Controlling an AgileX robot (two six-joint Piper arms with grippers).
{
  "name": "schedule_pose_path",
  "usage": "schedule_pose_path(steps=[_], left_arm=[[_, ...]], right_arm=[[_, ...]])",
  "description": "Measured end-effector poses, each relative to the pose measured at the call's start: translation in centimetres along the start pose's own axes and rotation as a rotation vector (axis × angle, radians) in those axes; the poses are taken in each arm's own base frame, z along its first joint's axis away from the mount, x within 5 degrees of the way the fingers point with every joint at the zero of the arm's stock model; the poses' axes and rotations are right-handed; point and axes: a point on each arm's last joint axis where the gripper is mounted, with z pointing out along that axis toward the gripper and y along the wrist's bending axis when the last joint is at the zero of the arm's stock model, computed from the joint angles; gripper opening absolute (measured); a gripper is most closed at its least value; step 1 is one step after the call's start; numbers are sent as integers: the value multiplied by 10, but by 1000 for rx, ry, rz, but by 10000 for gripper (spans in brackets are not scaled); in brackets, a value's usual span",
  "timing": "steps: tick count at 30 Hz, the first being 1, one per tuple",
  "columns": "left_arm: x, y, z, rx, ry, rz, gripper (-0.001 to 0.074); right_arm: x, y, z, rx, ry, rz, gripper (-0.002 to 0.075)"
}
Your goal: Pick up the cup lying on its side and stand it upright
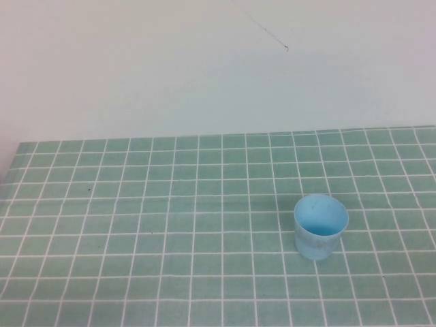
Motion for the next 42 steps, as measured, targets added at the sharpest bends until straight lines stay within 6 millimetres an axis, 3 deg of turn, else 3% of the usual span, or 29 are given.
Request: schedule_pose_path(steps=[5,42], left_arm=[[9,4,-1,-38,99,38,-1],[10,5,-6,-39,84,150,-1]], right_arm=[[0,0,0,0,0,0,-3],[0,0,0,0,2,0,-3]])
